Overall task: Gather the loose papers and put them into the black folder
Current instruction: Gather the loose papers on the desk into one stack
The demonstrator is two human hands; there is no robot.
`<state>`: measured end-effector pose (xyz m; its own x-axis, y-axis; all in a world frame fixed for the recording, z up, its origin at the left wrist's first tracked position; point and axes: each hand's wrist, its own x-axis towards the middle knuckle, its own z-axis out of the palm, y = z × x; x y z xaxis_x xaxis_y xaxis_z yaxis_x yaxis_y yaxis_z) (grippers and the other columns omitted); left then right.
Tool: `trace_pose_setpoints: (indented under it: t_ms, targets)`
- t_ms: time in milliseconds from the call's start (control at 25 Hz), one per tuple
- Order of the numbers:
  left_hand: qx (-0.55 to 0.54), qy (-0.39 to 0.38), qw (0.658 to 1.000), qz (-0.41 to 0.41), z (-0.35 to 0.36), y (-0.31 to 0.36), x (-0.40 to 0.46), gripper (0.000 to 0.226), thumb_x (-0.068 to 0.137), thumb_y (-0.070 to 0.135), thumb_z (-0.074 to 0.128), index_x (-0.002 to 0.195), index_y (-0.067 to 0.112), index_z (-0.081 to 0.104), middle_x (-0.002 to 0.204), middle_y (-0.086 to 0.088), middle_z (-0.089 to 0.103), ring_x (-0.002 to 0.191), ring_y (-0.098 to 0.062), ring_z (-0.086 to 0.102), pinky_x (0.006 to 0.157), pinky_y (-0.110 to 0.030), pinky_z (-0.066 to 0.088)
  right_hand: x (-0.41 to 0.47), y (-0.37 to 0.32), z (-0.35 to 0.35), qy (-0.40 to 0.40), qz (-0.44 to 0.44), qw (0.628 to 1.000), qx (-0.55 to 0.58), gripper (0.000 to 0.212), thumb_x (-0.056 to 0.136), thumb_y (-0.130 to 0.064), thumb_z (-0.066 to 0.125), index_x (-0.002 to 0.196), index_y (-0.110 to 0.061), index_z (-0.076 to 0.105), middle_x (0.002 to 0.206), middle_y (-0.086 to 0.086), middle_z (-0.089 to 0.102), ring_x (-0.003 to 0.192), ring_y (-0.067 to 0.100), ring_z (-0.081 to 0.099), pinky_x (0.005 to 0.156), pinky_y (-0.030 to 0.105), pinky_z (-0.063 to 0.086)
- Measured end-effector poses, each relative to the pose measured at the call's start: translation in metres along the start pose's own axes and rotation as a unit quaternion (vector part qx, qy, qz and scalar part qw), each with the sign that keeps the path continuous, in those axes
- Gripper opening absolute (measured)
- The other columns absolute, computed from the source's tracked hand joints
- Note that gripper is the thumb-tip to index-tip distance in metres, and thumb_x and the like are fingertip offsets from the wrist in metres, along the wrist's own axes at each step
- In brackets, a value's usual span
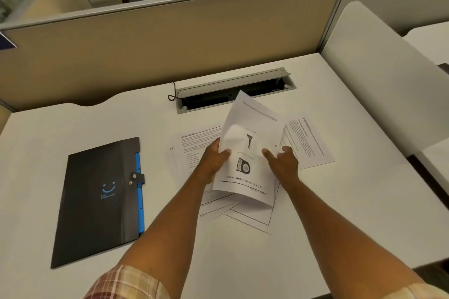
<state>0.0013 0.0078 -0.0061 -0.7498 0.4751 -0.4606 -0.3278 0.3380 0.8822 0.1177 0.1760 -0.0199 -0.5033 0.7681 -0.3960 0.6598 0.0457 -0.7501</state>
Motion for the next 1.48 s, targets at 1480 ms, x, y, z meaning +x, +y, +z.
trace_pose_setpoints:
  t_ms: [1480]
  targets:
    - [-0.02, 0.302, 0.947, -0.111, -0.069, -0.047, -0.024, 0.041, 0.081, 0.026, 0.077, 0.117, 0.009, 0.065, 0.116, -0.009, 0.071, 0.102, -0.03, 0.068, 0.09, -0.044, 0.057, 0.005, -0.023, 0.081, -0.176, -0.107, 0.966, -0.153, 0.053, 0.082, -0.044, 0.064, 0.12, -0.007, 0.058, 0.12, 0.011, 0.066, 0.111, 0.032, 0.06, 0.094, 0.044, 0.05]
